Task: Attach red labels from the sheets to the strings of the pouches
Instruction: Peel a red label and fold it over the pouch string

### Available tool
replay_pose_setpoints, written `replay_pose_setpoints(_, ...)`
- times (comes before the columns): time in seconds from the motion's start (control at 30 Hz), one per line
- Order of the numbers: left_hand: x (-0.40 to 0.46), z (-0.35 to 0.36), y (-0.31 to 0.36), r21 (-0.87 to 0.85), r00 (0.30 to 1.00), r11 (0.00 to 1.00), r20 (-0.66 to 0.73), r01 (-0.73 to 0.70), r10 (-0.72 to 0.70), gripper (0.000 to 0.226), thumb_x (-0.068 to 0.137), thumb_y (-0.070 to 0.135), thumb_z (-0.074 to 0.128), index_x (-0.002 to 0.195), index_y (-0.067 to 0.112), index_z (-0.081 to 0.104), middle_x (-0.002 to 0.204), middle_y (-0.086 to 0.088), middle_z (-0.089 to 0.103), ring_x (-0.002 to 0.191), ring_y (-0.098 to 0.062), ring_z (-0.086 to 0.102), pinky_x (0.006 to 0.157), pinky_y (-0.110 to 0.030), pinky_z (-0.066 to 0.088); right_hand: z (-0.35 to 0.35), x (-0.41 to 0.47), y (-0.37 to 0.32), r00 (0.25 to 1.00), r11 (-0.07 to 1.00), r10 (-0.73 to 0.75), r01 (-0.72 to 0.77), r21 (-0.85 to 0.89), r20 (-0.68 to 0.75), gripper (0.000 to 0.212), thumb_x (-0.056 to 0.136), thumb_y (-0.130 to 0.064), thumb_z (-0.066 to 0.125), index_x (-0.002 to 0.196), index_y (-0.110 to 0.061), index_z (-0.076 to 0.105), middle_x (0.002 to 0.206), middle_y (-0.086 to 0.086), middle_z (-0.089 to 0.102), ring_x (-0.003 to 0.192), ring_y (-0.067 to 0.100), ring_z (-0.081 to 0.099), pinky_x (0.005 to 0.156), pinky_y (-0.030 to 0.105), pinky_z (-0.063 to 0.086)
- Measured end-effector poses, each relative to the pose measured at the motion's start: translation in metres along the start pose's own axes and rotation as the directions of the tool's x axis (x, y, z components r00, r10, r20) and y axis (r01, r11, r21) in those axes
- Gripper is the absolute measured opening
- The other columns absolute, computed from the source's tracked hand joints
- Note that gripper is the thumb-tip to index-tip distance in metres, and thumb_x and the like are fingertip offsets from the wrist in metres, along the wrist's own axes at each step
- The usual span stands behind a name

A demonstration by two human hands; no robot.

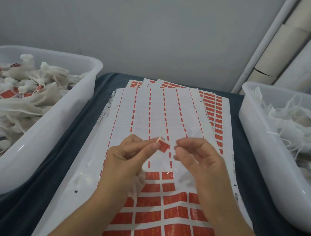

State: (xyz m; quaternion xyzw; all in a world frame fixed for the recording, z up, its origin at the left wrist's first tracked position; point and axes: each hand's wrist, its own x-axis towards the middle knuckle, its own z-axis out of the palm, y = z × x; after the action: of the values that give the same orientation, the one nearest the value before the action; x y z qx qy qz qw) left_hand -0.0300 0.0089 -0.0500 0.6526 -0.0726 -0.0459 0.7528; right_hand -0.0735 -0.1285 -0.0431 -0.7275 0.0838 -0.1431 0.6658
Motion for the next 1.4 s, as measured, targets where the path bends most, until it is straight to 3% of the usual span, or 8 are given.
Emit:
replay_pose_setpoints(0.13,-0.002,0.001,0.000,-0.087,0.997,0.993,0.007,0.080,-0.079,0.031,0.051,0.044,0.066,0.073,0.025,0.077,0.048,0.012,0.050,0.042,-0.001,0.044,0.049,-0.009,0.042,0.009,-0.003,0.006,0.997,0.998,0.059,-0.060,0.013,0.048,0.035,0.056,-0.049,0.062,0.085,-0.029,0.065,0.090,-0.023,0.069,0.090,0.003,0.066,0.075,0.013,0.053)
replay_pose_setpoints(0.27,-0.004,0.002,-0.001,-0.129,0.992,0.985,0.069,0.114,-0.106,0.032,0.051,0.043,0.067,0.075,0.024,0.078,0.047,0.011,0.050,0.041,-0.002,0.045,0.042,-0.011,0.041,0.009,-0.004,0.005,0.996,0.991,0.069,-0.075,0.107,0.060,0.030,0.062,-0.040,0.064,0.087,-0.023,0.067,0.090,-0.020,0.071,0.084,0.008,0.070,0.065,0.012,0.052)
replay_pose_setpoints(0.43,-0.005,0.004,-0.002,-0.151,0.988,0.979,0.092,0.141,-0.128,0.033,0.050,0.043,0.068,0.075,0.023,0.078,0.047,0.009,0.049,0.040,-0.003,0.040,0.041,-0.010,0.036,0.010,-0.004,0.005,0.997,0.982,0.057,-0.066,0.177,0.056,0.033,0.060,-0.038,0.065,0.085,-0.018,0.067,0.089,-0.011,0.074,0.080,0.013,0.071,0.066,0.017,0.055)
replay_pose_setpoints(1.1,-0.005,0.000,-0.011,-0.187,0.970,0.963,0.185,0.194,-0.159,0.020,0.056,0.041,0.071,0.057,0.021,0.071,0.047,0.006,0.045,0.041,-0.005,0.036,0.042,-0.013,0.038,0.009,-0.005,0.008,0.999,0.995,-0.031,0.032,0.090,-0.012,0.022,0.059,-0.033,0.064,0.075,-0.018,0.063,0.074,-0.013,0.071,0.071,0.009,0.070,0.063,0.010,0.051)
replay_pose_setpoints(1.2,-0.003,-0.001,-0.013,-0.198,0.953,0.944,0.205,0.263,-0.222,0.027,0.056,0.038,0.083,0.050,0.022,0.062,0.055,0.000,0.046,0.049,-0.007,0.038,0.046,-0.014,0.037,0.014,-0.009,0.009,0.999,0.996,-0.041,0.042,0.081,-0.012,0.023,0.058,-0.036,0.064,0.074,-0.020,0.061,0.075,-0.012,0.070,0.072,0.008,0.069,0.063,0.009,0.050)
replay_pose_setpoints(1.33,-0.002,0.001,-0.016,-0.298,0.930,0.883,0.181,0.363,-0.321,0.020,0.053,0.034,0.076,0.051,0.020,0.061,0.057,0.000,0.052,0.044,-0.005,0.041,0.040,-0.014,0.036,0.016,-0.010,0.010,0.998,0.990,-0.030,0.037,0.135,-0.050,0.033,0.058,-0.029,0.066,0.082,-0.016,0.047,0.077,-0.009,0.072,0.070,0.010,0.069,0.063,0.009,0.050)
replay_pose_setpoints(1.4,0.000,-0.002,-0.016,-0.275,0.936,0.897,0.171,0.345,-0.308,0.026,0.060,0.032,0.082,0.053,0.019,0.061,0.057,-0.002,0.049,0.045,-0.006,0.037,0.040,-0.015,0.034,0.016,-0.009,0.011,0.998,0.991,-0.028,0.036,0.133,-0.056,0.035,0.059,-0.029,0.066,0.085,-0.018,0.045,0.078,-0.011,0.071,0.072,0.009,0.069,0.063,0.008,0.049)
